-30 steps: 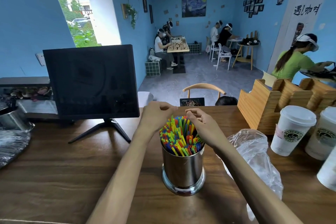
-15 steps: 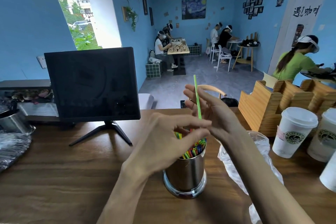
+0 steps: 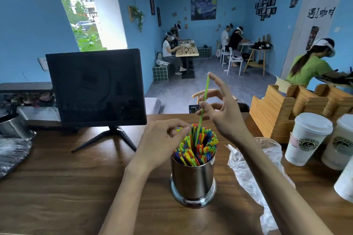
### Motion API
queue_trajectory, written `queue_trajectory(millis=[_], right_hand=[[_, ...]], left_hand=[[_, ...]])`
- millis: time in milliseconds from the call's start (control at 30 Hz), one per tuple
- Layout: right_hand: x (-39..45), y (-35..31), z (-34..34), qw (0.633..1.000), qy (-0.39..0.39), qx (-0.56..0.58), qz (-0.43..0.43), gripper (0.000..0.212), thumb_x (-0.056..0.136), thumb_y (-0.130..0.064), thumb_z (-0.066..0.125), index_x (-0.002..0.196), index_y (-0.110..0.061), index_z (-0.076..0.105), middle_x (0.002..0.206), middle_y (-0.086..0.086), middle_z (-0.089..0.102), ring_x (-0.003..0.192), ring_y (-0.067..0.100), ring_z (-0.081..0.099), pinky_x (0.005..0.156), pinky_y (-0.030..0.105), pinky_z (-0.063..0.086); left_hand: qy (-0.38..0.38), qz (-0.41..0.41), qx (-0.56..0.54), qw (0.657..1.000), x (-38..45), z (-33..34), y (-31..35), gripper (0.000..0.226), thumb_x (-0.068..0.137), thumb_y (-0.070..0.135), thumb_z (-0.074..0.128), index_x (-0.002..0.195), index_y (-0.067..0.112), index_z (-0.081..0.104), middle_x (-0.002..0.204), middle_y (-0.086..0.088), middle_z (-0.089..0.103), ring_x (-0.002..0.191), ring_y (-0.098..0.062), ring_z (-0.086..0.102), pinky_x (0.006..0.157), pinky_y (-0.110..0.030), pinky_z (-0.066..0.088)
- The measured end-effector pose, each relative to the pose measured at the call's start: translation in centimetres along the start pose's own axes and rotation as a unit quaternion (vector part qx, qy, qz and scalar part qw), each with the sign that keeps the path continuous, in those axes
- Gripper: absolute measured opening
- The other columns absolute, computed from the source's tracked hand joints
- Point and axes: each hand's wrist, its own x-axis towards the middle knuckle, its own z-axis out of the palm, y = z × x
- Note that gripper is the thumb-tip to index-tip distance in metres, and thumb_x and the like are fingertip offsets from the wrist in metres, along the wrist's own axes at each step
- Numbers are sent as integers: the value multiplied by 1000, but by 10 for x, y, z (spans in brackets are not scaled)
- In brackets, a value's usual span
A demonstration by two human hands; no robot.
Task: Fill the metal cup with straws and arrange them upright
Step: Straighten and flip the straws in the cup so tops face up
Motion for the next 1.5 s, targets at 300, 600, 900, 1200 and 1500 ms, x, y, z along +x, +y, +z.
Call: queue_trajectory(millis=[300,600,900,1200,1500], right_hand=[[-30,46,16,980,-61,-190,-12,25,89,-41,74,75,-21,77,85,-15,69,85,4,65,78,37,54],[-31,49,20,987,-40,-153,25,19,92,-32,71,79,-24,82,82,-15,71,86,5,64,78,40,53],[-35,46,21,984,-42,-168,32,25,94,-39,68,83,-22,83,85,-14,72,91,3,63,82,38,52],[-36,2,25,997,-7,15,81,40,99,-44,55,83,-17,79,73,1,75,69,13,68,68,25,51],[0,-30,19,807,-54,453,375,19,76,-26,76,77,-6,78,81,8,71,60,11,63,47,15,52]], left_hand=[[41,-70,30,996,38,23,-27,19,97,33,66,109,25,77,95,15,63,84,9,57,71,-7,42],[-120,-154,48,979,63,35,-39,30,102,41,54,98,23,77,94,1,71,86,-11,65,76,-26,52],[-16,-83,20,996,65,24,-29,22,95,38,67,95,21,80,79,21,65,77,5,60,67,-10,45],[155,133,-97,974,48,-18,38,9,90,35,72,92,30,79,88,15,74,77,-16,62,63,-21,46],[88,228,-80,966,8,-12,53,14,82,19,83,96,16,82,94,4,71,91,-10,69,83,-21,52]])
